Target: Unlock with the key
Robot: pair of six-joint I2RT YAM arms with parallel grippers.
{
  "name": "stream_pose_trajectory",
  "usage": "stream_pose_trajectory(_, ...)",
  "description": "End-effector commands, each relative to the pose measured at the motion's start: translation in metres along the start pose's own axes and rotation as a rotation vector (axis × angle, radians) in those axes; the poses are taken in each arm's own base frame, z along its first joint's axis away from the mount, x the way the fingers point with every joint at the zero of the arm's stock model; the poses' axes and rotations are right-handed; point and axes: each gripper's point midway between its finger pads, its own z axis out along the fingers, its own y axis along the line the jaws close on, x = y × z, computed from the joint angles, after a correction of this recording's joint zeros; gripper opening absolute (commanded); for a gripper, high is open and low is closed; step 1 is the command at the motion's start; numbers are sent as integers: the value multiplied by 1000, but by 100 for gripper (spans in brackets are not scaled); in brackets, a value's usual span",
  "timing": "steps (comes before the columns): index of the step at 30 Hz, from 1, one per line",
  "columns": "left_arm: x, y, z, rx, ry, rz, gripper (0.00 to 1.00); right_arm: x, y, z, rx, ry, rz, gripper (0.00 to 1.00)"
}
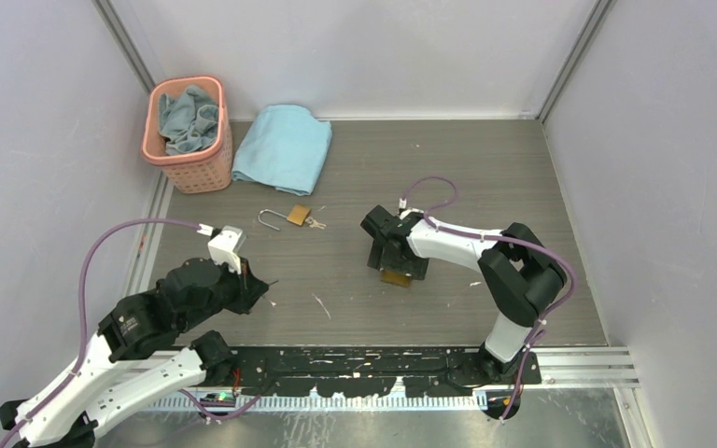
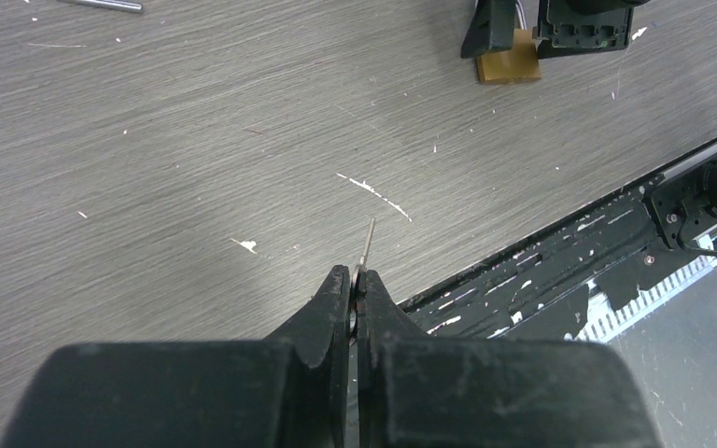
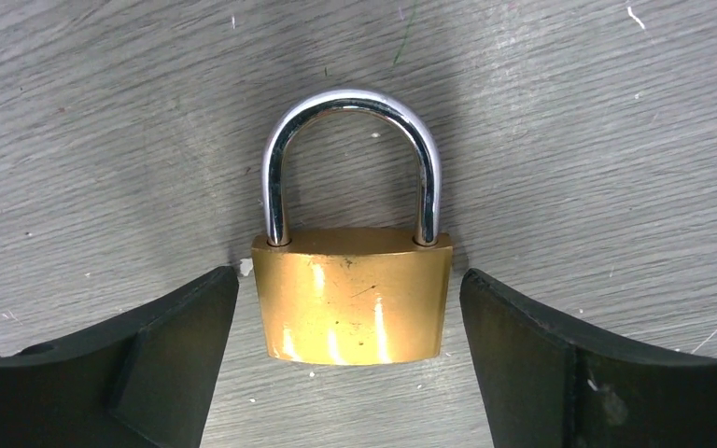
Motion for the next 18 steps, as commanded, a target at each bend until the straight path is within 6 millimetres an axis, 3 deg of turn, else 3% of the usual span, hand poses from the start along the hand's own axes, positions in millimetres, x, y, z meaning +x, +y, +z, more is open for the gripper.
stream_pose_trajectory(1, -10, -5, -2, 25, -46, -3, 0, -9, 6, -15, -42, -38, 81, 93)
stream_pose_trajectory(11, -11, -5, -3, 31, -53, -3, 0, 0, 3, -16, -49, -16, 69, 84)
stream_pose_trajectory(18, -11, -4, -3, 28, -53, -3, 0, 6, 3, -7, -28, 6, 36, 83)
